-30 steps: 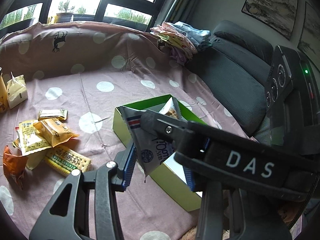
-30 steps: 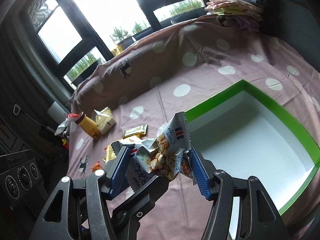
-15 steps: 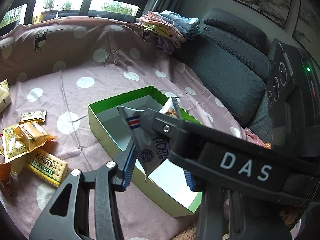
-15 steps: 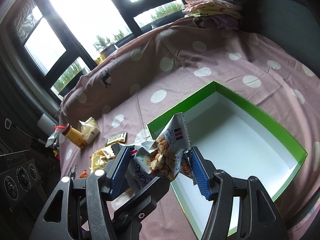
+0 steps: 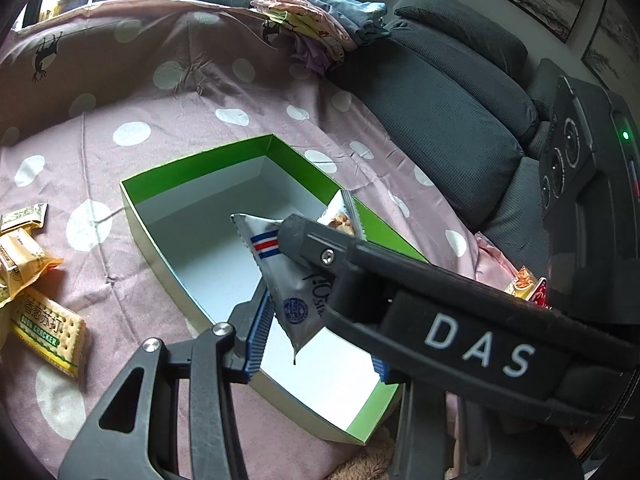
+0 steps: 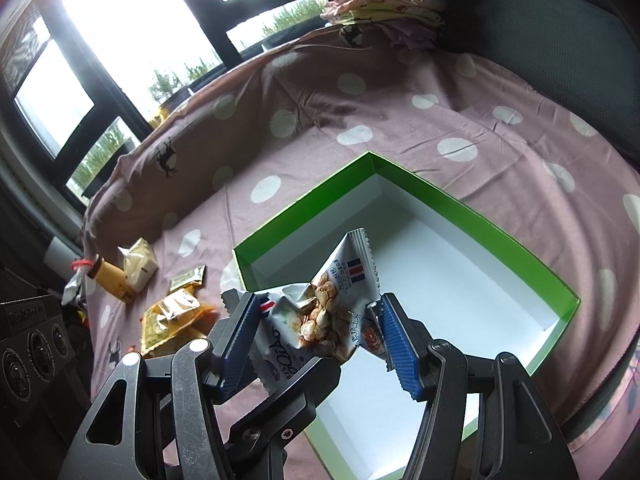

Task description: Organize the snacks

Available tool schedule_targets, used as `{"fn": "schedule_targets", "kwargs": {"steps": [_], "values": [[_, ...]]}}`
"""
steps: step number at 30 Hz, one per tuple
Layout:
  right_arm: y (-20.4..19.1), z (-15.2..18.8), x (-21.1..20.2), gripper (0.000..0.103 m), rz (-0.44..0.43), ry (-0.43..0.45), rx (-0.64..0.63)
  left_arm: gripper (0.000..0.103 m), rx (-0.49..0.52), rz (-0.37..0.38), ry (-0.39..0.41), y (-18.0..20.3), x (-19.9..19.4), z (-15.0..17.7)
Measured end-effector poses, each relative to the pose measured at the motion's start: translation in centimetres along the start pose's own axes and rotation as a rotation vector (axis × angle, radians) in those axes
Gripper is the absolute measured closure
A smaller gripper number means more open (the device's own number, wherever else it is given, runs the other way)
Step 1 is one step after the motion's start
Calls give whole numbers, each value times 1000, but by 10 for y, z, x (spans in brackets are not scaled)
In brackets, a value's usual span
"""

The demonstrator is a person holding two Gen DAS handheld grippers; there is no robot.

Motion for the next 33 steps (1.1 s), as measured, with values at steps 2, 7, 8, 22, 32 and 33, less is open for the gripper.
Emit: {"fn": "schedule_targets", "kwargs": {"steps": [2,7,8,22,32,33], "values": [[7,-1,5,39,13,-15,16,62,-3,10,-23,0,8,0],[22,-1,13,39,36,-45,50,62,0,24,-83,3,25,-2],[25,-1,15,39,39,-50,56,62,-1,23,-94,4,28,-2],[52,3,29,39,85,-106,124,57,-52,39,-188,2,51,4],[49,-1,14,32,99,-33,140,23,-40,-44,-46,-4,6,3],[46,-2,12,29,99,-26,136,22,-49,-49,-27,-8,-2,3]]}}
Point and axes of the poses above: each gripper's, at about its wrist camera, not at the fingertips, and x roughly the way its jaws point, y to its right, z to its underside, the point moved 3 cm from there along x, roughly the way its jaws point, and after that the axes turned 4 degrees about -y, right-handed, at the moved point
